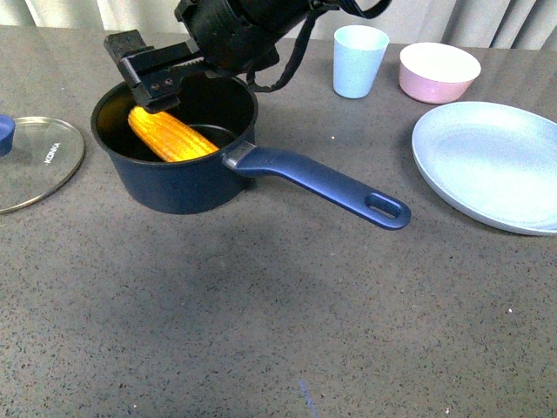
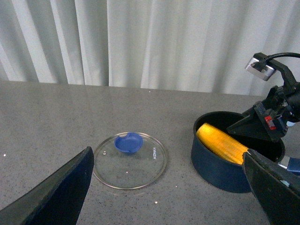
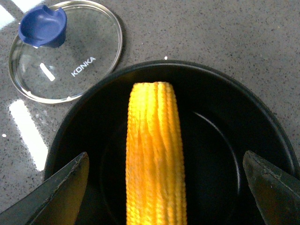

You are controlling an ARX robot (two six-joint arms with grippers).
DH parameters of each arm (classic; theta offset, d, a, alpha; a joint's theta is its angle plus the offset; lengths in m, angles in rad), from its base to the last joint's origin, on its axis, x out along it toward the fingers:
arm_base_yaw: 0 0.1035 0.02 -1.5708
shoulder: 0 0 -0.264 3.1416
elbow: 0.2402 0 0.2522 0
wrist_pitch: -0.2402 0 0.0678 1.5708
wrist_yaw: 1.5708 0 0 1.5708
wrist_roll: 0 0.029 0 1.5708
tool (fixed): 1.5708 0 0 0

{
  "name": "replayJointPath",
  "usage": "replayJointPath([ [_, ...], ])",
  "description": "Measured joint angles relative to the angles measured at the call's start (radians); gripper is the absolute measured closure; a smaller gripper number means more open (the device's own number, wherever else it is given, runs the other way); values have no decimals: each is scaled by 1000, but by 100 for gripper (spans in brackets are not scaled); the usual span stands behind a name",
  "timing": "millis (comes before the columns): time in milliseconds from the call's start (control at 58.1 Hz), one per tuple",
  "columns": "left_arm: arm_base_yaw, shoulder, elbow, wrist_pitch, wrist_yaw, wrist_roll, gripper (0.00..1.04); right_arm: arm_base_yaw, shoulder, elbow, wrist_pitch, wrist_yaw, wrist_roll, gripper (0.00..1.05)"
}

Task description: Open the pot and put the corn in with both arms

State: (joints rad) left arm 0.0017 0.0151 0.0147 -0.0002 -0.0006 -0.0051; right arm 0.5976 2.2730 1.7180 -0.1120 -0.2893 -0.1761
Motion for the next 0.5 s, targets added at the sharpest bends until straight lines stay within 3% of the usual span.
replayJointPath([
  [327,0,0,0,0,0,0,9,-121,-360,-344,255,-2,77,9],
  [500,0,0,0,0,0,0,9,-227,-675,-635,374,42,111,9],
])
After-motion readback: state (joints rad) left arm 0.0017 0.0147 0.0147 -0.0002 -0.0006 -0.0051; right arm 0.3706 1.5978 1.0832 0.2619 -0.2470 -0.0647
